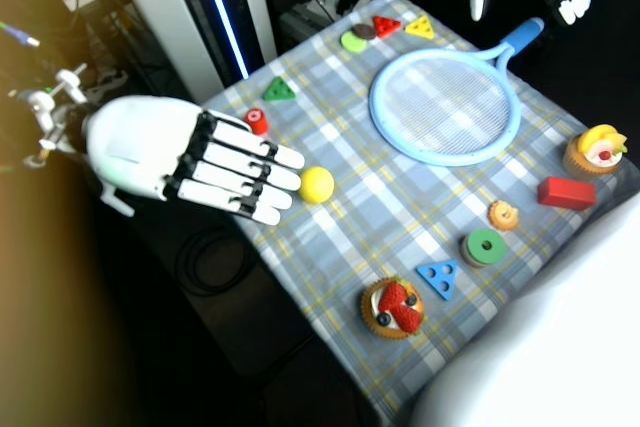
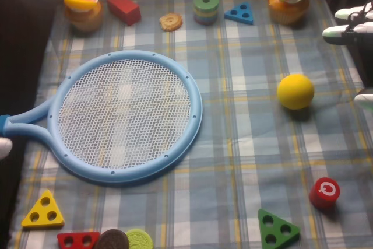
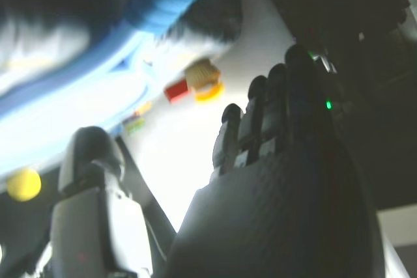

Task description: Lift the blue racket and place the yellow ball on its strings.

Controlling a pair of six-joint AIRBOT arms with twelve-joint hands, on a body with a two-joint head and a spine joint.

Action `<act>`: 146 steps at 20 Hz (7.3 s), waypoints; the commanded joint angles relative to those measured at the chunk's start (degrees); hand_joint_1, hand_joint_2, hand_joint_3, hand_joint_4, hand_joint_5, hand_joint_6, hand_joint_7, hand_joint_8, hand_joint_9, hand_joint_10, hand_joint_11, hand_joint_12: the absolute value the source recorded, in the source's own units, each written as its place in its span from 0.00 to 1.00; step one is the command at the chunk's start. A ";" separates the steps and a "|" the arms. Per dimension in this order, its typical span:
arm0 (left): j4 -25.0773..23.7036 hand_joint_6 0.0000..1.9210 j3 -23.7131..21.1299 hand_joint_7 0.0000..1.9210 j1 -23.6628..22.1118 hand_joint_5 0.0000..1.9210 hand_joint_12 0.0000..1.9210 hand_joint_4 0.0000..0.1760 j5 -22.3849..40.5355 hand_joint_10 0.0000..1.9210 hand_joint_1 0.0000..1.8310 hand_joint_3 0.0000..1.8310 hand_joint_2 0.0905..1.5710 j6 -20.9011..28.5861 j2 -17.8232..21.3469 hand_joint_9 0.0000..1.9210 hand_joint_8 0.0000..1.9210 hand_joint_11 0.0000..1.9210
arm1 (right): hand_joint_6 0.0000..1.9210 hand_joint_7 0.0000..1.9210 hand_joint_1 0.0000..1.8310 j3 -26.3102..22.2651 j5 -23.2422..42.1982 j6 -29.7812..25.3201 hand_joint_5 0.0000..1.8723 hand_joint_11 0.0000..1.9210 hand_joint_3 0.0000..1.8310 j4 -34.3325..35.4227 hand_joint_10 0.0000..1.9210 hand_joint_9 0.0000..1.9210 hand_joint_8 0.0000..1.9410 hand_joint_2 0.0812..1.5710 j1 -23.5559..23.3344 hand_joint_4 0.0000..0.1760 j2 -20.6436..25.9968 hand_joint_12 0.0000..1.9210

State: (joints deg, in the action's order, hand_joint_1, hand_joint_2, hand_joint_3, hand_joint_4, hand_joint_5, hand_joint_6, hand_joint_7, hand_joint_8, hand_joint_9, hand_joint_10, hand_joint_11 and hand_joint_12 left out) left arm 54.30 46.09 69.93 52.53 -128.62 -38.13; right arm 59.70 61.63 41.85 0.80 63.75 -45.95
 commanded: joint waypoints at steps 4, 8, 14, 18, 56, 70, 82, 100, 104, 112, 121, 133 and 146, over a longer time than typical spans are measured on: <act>0.88 0.00 1.96 0.02 -0.05 0.00 0.01 1.00 1.97 0.00 0.39 0.00 0.56 -1.47 0.13 0.00 0.00 0.01 | 0.00 0.16 0.32 0.39 6.18 -0.67 0.22 0.07 0.00 0.92 0.00 0.17 0.00 0.74 -0.89 0.31 -0.25 0.32; 2.30 0.00 4.25 0.01 -0.36 0.00 0.01 1.00 -1.14 0.00 0.37 0.00 0.57 -2.07 -0.45 0.01 0.00 0.01 | 0.00 0.17 0.32 0.91 5.59 -0.68 0.23 0.08 0.00 0.46 0.00 0.18 0.00 0.75 -1.25 0.15 -1.11 0.32; 6.89 0.00 8.13 0.07 -1.25 0.03 0.15 1.00 -5.96 0.00 0.33 0.00 0.63 -6.20 -3.27 0.05 0.00 0.00 | 0.00 0.17 0.33 1.73 4.09 -1.34 0.23 0.07 0.00 -1.37 0.00 0.17 0.00 0.75 -2.86 0.12 -2.32 0.31; 7.64 0.00 9.87 0.05 -2.08 0.01 0.04 1.00 -7.96 0.00 0.31 0.00 0.63 -6.39 -4.62 0.02 0.00 0.00 | 0.00 0.18 0.33 1.79 4.06 -1.43 0.24 0.07 0.00 -1.39 0.00 0.18 0.00 0.75 -2.87 0.06 -2.63 0.32; 9.24 0.99 15.37 0.30 -8.84 0.34 0.97 0.99 -17.63 0.97 0.57 0.01 0.82 -14.36 -10.36 0.28 0.98 0.22 | 0.00 0.20 0.26 2.52 4.06 -2.24 0.24 0.09 0.00 -1.78 0.00 0.19 0.00 0.79 -2.50 0.00 -3.80 0.32; -2.71 1.00 6.41 0.62 -8.11 0.42 1.00 1.00 -8.31 1.00 0.95 0.00 0.74 -2.26 -4.09 0.71 1.00 0.77 | 0.00 0.21 0.26 2.52 4.21 -3.19 0.24 0.10 0.00 -1.29 0.00 0.21 0.00 0.79 -2.06 0.00 -3.80 0.32; -14.24 1.00 -5.38 0.56 -2.72 0.39 1.00 1.00 10.54 1.00 0.97 0.00 0.74 10.97 3.88 0.73 1.00 0.80 | 0.00 0.22 0.26 2.77 6.23 -3.34 0.25 0.11 0.00 -1.46 0.00 0.22 0.00 0.79 -3.53 0.00 -3.54 0.32; -20.48 1.00 -6.80 0.58 -2.96 0.41 1.00 1.00 13.21 1.00 0.96 0.00 0.74 17.80 4.04 0.73 1.00 0.80 | 0.00 0.30 0.54 10.45 -14.26 -9.52 0.28 0.14 0.00 -19.95 0.00 0.32 0.00 0.57 -17.46 0.24 -10.18 0.47; -20.69 1.00 -6.82 0.60 -3.07 0.41 1.00 1.00 12.97 1.00 0.99 0.00 0.76 17.80 4.02 0.74 1.00 0.80 | 0.00 0.35 0.60 11.50 -16.89 -9.52 0.31 0.14 0.00 -21.96 0.01 0.35 0.00 0.56 -18.68 0.01 -11.60 0.52; -20.69 1.00 -6.68 0.58 -3.14 0.40 1.00 1.00 12.64 1.00 0.98 0.00 0.74 17.80 3.83 0.73 1.00 0.80 | 0.31 0.53 0.69 12.70 -17.60 -9.52 0.58 0.47 0.00 -22.45 0.72 0.51 0.59 0.68 -19.68 0.00 -13.38 0.92; -20.96 1.00 -4.75 0.58 -4.04 0.38 1.00 1.00 8.75 1.00 0.99 0.00 0.73 17.76 2.45 0.76 1.00 0.82 | 0.32 0.45 0.68 11.02 -9.76 -9.60 0.55 0.46 0.00 -20.58 0.75 0.47 0.75 0.72 -22.15 0.00 -10.10 0.88; -19.11 1.00 -0.63 0.62 -8.12 0.40 1.00 1.00 1.03 1.00 0.93 0.00 0.74 13.49 -2.05 0.77 1.00 0.83 | 0.19 0.53 0.70 9.65 -3.20 -8.98 0.65 0.43 0.00 -23.70 0.48 0.52 0.59 0.67 -29.00 0.00 -10.20 0.68; -25.42 1.00 -0.14 0.60 -13.98 0.43 1.00 1.00 -1.30 1.00 0.99 0.00 0.74 13.41 -4.19 0.79 1.00 0.86 | 0.27 0.53 0.76 11.09 -8.21 -11.52 0.59 0.48 0.00 -32.33 0.58 0.53 0.50 0.66 -32.45 0.00 -15.52 0.55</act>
State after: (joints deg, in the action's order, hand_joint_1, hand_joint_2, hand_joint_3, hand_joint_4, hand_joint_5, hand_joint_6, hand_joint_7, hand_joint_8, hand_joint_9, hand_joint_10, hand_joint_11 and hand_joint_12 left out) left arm 30.17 45.87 56.64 45.34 -115.50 -42.35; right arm 70.65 47.77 30.33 -33.93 32.29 -61.10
